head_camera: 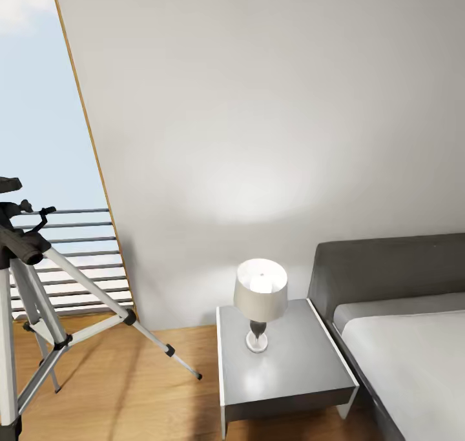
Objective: Attach the digital camera to the camera tripod in the bedroom.
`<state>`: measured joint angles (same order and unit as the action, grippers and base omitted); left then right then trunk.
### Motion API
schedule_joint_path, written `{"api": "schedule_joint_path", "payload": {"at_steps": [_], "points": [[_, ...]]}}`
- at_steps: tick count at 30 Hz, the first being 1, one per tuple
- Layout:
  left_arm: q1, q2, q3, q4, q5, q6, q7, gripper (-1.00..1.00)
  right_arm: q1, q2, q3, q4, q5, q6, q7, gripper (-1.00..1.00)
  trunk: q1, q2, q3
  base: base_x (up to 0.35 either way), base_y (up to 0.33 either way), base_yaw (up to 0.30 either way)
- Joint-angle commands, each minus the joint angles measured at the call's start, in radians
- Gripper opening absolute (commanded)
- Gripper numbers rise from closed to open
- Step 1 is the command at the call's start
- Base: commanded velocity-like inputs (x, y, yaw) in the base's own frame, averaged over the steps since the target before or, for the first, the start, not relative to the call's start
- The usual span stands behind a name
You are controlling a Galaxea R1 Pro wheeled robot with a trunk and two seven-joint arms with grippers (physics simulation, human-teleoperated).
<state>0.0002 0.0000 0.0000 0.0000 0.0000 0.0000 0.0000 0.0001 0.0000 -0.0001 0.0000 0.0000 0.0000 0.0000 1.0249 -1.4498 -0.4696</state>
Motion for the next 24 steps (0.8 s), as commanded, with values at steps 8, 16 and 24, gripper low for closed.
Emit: {"api": "schedule_joint_path", "payload": {"at_steps": [8, 16, 24], "points": [[0.014, 0.006, -0.003, -0.003, 0.003, 0.0, -0.01, 1.0, -0.01, 0.012, 0.01, -0.011, 0.003, 0.008, 0.015, 1.0, 0.0, 0.0, 0.0, 0.0, 0.0, 0.0], [0.014, 0.006, -0.003, -0.003, 0.003, 0.0, -0.01, 1.0, -0.01, 0.012, 0.01, -0.011, 0.003, 0.008, 0.015, 1.0, 0.0, 0.0, 0.0, 0.0, 0.0, 0.0], [0.014, 0.006, -0.003, -0.003, 0.003, 0.0, -0.01, 1.0, -0.01, 0.012, 0.01, -0.011, 0.003, 0.008, 0.015, 1.0, 0.0, 0.0, 0.0, 0.0, 0.0, 0.0]]}}
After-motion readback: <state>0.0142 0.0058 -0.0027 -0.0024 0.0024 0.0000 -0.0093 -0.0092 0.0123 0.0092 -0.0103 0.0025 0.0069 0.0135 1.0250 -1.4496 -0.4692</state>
